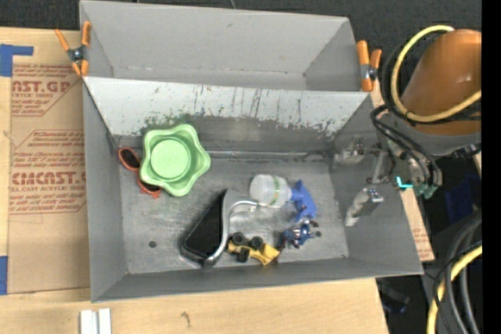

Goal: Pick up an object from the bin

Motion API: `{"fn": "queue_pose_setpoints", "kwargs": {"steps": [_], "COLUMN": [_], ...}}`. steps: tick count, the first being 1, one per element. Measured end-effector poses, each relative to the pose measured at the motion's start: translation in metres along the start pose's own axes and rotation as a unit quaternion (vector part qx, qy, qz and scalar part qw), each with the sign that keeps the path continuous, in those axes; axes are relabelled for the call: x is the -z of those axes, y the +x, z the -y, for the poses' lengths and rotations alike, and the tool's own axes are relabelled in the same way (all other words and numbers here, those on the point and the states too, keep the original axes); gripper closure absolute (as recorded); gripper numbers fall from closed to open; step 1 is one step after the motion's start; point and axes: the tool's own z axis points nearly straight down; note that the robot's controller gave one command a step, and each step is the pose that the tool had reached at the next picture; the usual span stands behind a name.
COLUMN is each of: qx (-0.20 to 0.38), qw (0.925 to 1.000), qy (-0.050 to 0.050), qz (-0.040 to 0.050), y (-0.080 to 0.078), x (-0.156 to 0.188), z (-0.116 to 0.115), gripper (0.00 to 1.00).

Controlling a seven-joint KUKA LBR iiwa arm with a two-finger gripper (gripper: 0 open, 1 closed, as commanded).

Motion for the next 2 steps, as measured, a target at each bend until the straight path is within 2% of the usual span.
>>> {"fn": "queue_pose_setpoints", "kwargs": {"steps": [1, 2], "qx": [0.001, 0.065], "qw": [1.0, 0.9979], "qy": [0.001, 0.001], "qz": [0.0033, 0.0046], "y": [-0.001, -0.006], "x": [0.003, -0.041], "z": [0.0, -0.019], "gripper": [0.0, 0.0]}}
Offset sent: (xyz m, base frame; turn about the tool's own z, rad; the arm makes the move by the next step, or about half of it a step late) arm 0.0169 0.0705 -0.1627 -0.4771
